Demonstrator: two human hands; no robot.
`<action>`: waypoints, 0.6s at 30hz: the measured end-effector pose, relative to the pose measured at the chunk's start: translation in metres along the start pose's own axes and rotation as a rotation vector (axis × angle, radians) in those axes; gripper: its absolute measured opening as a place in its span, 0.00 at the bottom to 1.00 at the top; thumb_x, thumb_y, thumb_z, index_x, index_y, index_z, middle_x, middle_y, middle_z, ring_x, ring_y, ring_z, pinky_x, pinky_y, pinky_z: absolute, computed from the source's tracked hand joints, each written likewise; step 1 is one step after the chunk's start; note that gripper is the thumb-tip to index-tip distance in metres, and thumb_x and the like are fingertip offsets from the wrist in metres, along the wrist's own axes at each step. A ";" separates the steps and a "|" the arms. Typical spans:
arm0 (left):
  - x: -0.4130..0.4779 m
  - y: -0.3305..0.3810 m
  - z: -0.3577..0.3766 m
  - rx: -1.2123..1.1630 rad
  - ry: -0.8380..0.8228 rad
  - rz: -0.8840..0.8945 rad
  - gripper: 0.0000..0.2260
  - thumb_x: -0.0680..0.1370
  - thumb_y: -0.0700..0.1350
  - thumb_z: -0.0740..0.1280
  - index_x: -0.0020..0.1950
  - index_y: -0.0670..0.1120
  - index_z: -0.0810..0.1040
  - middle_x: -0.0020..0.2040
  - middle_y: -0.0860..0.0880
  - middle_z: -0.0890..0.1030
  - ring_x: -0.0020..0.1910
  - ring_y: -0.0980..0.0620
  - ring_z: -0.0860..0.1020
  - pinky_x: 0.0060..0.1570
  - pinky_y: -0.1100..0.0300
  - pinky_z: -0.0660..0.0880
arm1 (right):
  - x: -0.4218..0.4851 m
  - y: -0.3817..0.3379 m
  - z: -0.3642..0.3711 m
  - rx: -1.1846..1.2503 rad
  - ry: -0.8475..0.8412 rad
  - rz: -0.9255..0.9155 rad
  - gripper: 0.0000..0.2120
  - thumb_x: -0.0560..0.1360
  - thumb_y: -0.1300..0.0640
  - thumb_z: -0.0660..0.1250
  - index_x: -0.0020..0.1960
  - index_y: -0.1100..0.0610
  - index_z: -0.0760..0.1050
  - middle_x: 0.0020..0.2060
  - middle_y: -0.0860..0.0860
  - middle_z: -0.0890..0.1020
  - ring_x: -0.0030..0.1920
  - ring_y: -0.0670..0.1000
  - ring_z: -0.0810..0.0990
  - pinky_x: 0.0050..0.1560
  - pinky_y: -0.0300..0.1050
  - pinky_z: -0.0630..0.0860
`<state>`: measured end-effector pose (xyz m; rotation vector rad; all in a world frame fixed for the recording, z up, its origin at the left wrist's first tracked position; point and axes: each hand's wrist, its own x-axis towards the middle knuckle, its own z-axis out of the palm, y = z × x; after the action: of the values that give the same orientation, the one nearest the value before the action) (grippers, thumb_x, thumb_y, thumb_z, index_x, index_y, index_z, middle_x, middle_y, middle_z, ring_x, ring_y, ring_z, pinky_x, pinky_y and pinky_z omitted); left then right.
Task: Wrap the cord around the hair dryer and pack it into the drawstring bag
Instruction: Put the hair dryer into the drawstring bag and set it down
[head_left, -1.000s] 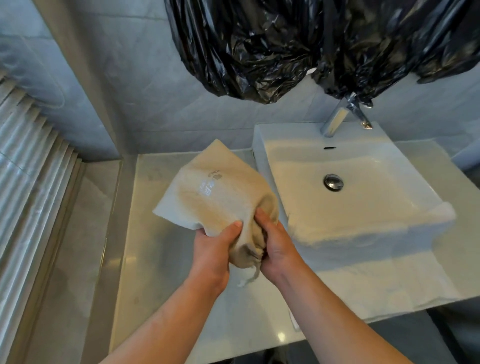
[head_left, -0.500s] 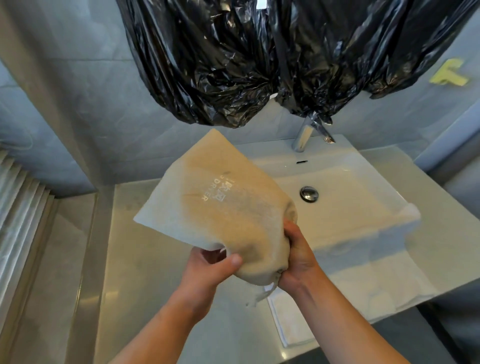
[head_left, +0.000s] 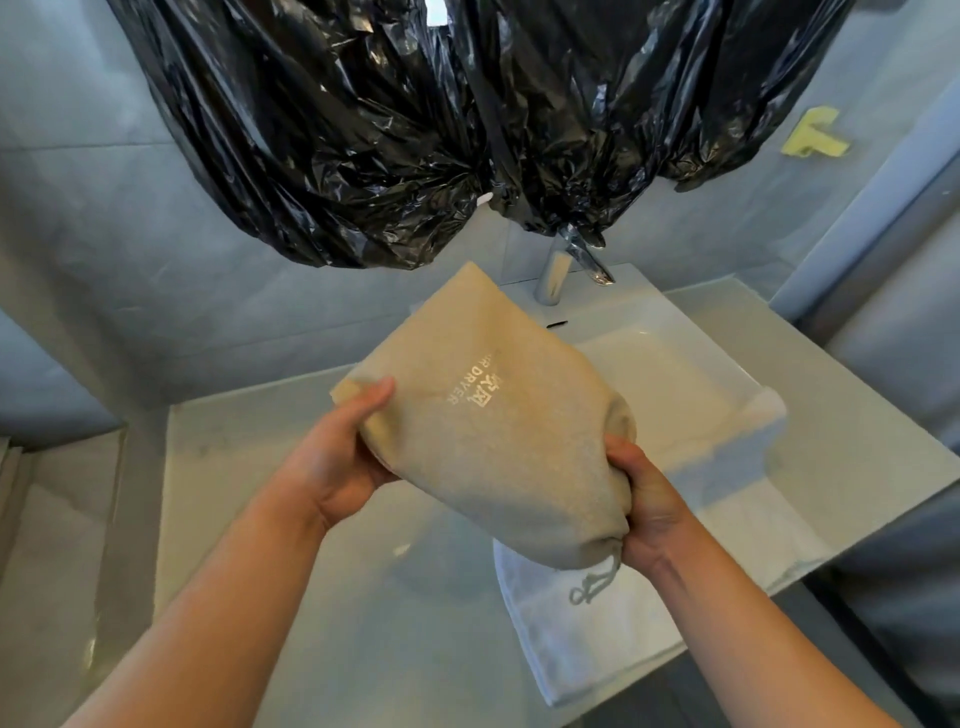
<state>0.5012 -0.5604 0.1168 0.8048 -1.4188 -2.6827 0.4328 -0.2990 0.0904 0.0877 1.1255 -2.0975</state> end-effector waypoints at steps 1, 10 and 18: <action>0.005 -0.009 0.008 -0.018 0.008 0.000 0.17 0.70 0.51 0.69 0.58 0.48 0.80 0.48 0.48 0.87 0.43 0.51 0.85 0.36 0.52 0.81 | -0.002 -0.003 -0.005 -0.003 0.011 -0.002 0.33 0.42 0.50 0.85 0.46 0.59 0.86 0.43 0.60 0.86 0.42 0.58 0.86 0.36 0.49 0.82; 0.043 -0.059 0.070 -0.056 0.083 0.011 0.11 0.77 0.45 0.68 0.59 0.47 0.80 0.52 0.47 0.86 0.51 0.50 0.84 0.47 0.51 0.78 | -0.008 -0.040 -0.072 -0.087 0.093 0.025 0.33 0.42 0.48 0.84 0.45 0.59 0.86 0.42 0.60 0.86 0.42 0.56 0.86 0.41 0.49 0.83; 0.081 -0.106 0.168 -0.050 0.145 0.045 0.12 0.78 0.47 0.67 0.61 0.47 0.79 0.54 0.47 0.86 0.51 0.49 0.84 0.50 0.51 0.78 | -0.005 -0.105 -0.161 -0.091 0.094 0.037 0.33 0.41 0.46 0.84 0.44 0.59 0.87 0.42 0.60 0.86 0.42 0.56 0.86 0.39 0.48 0.82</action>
<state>0.3812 -0.3873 0.0770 0.9303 -1.3172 -2.5571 0.3265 -0.1406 0.0659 0.1645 1.2643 -2.0245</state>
